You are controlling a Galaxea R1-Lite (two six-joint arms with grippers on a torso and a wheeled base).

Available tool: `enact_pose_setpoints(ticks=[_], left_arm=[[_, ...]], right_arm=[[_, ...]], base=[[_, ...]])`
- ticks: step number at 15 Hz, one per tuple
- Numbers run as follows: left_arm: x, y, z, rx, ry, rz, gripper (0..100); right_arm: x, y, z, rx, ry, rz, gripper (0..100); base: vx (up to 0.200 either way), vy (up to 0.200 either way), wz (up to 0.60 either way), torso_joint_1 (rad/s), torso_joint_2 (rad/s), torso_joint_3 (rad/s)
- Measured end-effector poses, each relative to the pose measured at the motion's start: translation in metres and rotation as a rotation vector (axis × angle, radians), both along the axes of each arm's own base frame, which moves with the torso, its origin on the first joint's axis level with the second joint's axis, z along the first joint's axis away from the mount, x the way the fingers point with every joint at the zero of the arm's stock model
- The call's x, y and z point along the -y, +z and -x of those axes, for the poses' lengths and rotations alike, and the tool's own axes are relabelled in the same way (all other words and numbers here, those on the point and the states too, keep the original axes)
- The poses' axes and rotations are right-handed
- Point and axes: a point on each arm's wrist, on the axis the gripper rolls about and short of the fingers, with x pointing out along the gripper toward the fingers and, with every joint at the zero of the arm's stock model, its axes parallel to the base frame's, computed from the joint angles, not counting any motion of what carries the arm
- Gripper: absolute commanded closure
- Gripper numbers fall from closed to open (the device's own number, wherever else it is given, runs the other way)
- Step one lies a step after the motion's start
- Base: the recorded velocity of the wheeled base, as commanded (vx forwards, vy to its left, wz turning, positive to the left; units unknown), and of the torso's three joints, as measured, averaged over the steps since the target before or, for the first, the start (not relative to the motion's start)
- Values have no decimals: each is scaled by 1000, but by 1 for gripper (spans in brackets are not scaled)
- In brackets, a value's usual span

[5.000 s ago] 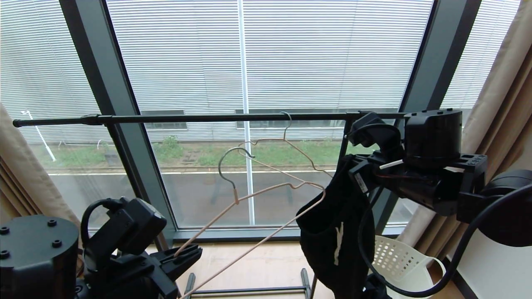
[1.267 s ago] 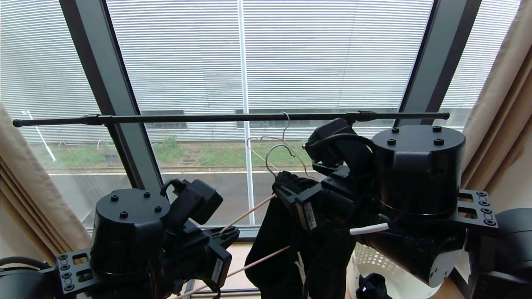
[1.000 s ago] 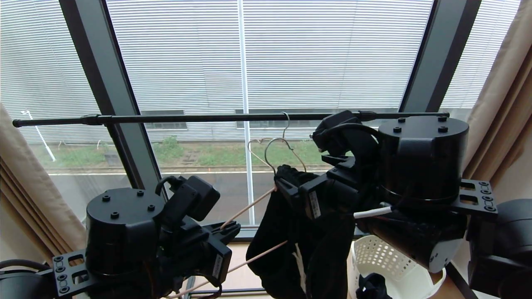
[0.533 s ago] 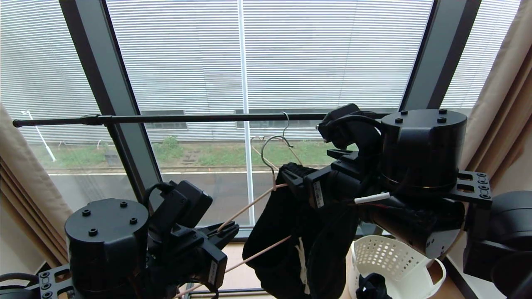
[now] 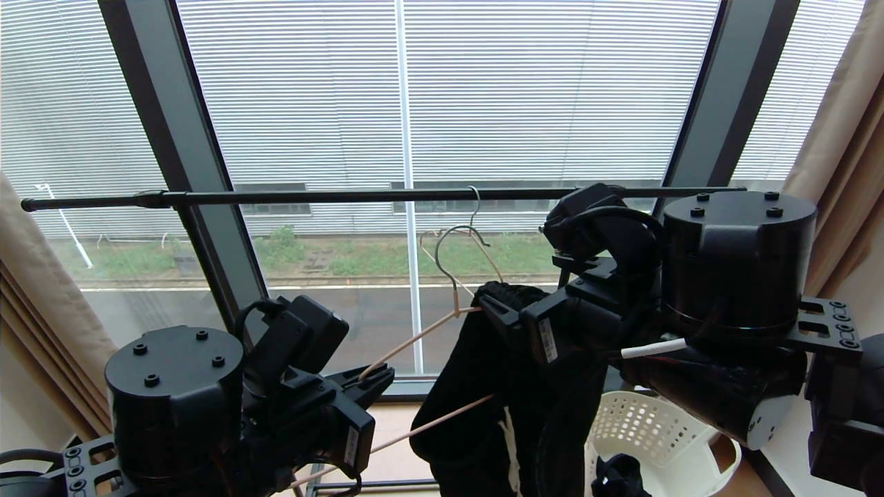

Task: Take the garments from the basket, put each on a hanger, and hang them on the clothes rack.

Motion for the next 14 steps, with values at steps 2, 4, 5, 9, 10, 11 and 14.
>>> enact_pose_setpoints(ticks=[2,4,5,9,10,11,14], left_arm=[[0,0,0,4,1,4,100],[0,0,0,3,1,3,100],[0,0,0,4,1,4,100],[0,-1,0,1,0,3,100],[0,-1,0,0,0,2,100],[0,-1,0,0,0,2,100],[-2,-1,-1,0,8,3,100]], right_arm=[[1,-1,2,-2,5,4,0],[0,-1,3,-4,15,3,0],[0,-1,4,-2,22,-2,0],[-3,5,4,11,28,-23,0],[-3,6,3,12,28,-24,0],[-3,6,3,13,28,-25,0],[-2,7,4,14,27,-25,0]], base=[[0,0,0,0,0,0],[0,0,0,0,0,0],[0,0,0,0,0,0],[0,0,0,0,0,0],[0,0,0,0,0,0],[0,0,0,0,0,0],[0,0,0,0,0,0]])
